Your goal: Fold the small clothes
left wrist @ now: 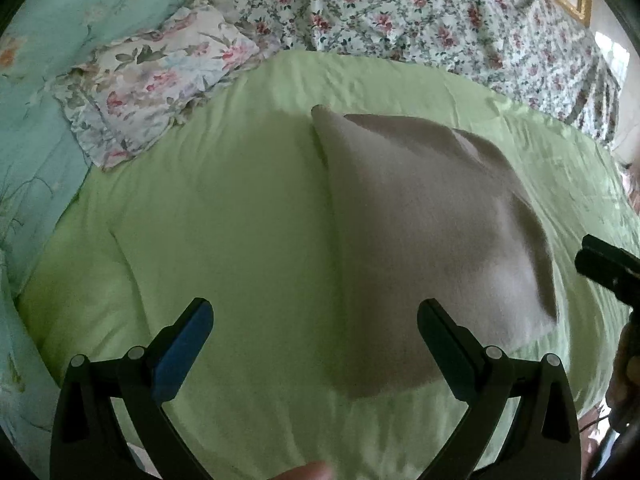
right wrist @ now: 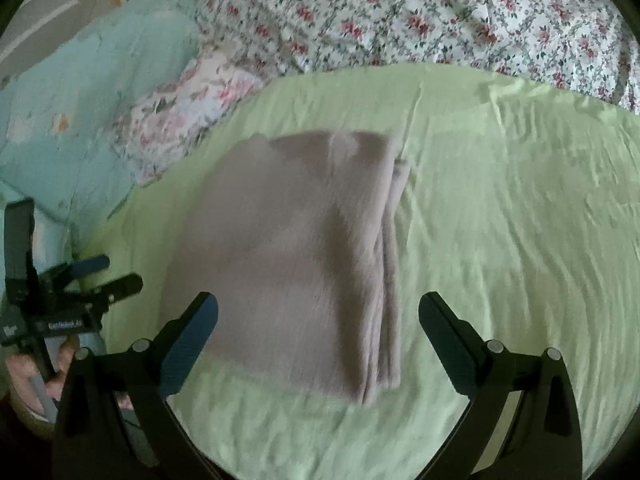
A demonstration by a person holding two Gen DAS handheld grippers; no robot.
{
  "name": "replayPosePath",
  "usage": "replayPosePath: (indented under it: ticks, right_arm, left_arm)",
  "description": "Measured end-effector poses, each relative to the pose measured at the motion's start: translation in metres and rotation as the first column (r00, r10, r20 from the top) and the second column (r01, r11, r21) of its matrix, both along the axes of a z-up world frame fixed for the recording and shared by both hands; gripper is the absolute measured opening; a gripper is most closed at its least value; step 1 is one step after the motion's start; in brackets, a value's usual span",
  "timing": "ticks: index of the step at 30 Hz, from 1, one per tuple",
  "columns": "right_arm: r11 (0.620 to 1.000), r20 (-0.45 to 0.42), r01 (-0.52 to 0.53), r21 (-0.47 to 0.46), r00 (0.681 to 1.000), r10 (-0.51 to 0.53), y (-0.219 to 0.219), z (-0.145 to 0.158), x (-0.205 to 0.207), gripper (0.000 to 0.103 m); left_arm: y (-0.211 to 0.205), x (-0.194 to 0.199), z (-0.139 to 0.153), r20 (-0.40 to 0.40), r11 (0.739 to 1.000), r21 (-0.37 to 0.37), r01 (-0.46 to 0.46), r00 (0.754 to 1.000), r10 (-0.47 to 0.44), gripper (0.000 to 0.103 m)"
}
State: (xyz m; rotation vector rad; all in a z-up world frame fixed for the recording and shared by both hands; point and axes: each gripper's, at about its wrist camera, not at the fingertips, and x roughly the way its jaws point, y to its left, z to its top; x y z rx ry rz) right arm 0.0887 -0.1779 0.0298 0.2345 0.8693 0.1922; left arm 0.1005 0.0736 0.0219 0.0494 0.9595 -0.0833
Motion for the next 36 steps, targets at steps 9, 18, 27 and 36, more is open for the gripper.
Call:
replayPosePath:
  ticks: [9,18,27,36]
  right_arm:
    - [1.000,-0.016,-0.003,0.005,1.000,0.003,-0.002,-0.010,0.035,0.100]
    - [0.998,-0.106,0.041,0.041,0.994,-0.036,-0.011,-0.045,0.065,0.024]
    - [0.998,-0.090,0.046,-0.040,0.995,-0.049,-0.015,-0.051,0.068,0.015]
    - [0.992,-0.068,0.099,-0.078,0.992,-0.104,-0.013,-0.033,0.049,0.032]
  left_arm:
    - [-0.007,0.020,-0.009,-0.021,1.000,0.013,0.006,1.000,-0.005,0.102]
    - [-0.011,0.034,-0.024,-0.056,1.000,0.013,-0.004,0.998,0.005,0.102]
    - [-0.022,0.039,-0.030,-0.059,1.000,-0.015,0.021,0.998,-0.022,0.103]
    - [-0.018,0.028,-0.028,-0.063,1.000,0.001,0.024,0.998,-0.023,0.102]
